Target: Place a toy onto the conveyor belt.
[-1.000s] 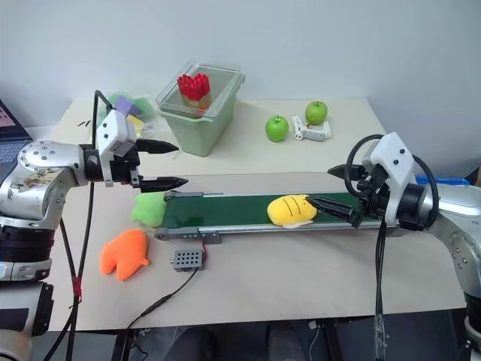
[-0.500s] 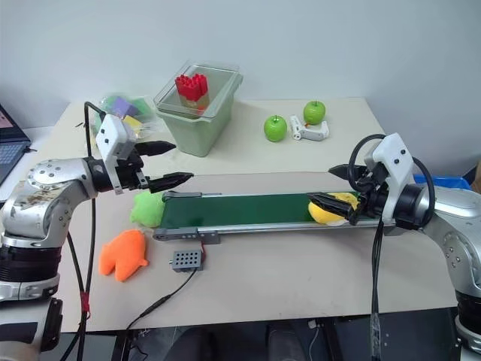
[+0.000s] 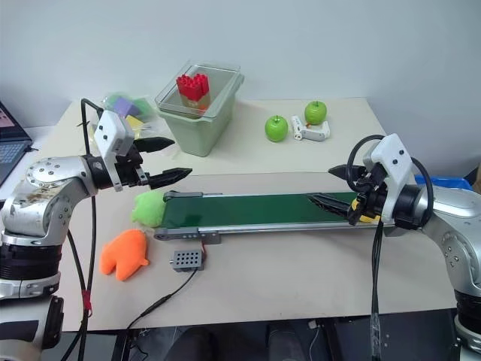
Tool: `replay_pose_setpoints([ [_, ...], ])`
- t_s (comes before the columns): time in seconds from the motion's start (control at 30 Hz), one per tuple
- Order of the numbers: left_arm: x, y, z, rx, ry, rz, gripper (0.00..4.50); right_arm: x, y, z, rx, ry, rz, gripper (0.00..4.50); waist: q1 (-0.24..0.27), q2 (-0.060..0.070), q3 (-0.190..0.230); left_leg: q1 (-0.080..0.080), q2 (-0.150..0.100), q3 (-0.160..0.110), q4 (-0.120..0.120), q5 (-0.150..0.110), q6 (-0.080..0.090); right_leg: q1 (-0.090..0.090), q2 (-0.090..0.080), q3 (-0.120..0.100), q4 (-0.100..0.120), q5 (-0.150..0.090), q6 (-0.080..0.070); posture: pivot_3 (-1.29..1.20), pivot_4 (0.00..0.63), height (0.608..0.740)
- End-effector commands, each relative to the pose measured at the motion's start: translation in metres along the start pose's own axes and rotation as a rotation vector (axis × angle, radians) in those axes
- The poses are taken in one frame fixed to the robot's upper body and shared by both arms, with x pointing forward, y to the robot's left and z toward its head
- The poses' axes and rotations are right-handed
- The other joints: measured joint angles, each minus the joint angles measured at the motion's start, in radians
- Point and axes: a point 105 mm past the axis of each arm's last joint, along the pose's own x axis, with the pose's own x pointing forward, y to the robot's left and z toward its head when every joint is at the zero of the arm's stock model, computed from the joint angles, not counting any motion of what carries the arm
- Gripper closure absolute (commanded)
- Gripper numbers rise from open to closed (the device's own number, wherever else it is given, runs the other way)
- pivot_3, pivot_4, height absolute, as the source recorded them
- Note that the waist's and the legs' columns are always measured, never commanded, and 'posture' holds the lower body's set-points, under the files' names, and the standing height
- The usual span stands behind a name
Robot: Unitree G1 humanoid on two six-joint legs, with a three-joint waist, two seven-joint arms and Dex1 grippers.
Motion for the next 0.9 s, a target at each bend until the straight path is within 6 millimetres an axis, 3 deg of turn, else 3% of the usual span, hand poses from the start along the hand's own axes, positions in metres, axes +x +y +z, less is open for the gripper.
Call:
replay_pose_setpoints([
  [0.03, -0.0006, 0.0028, 0.014, 0.038, -0.045, 0.004, 0.04, -0.0032, -0.0013, 0.0141, -0.061, -0.041, -0.012, 0.0, -0.001, 0.0, 0.0, 0.0, 0.0, 0.0, 0.0, 0.0, 0.0, 0.0, 0.0, 0.0, 0.0, 0.0, 0.0, 0.0, 0.15, 0.74],
  [0.9, 0.0031, 0.0099, 0.0196, 0.05, -0.061, 0.019, 0.04, -0.0019, -0.0026, 0.0153, -0.064, -0.043, -0.016, 0.0, 0.0, 0.0, 0.0, 0.0, 0.0, 0.0, 0.0, 0.0, 0.0, 0.0, 0.0, 0.0, 0.0, 0.0, 0.0, 0.0, 0.15, 0.74],
])
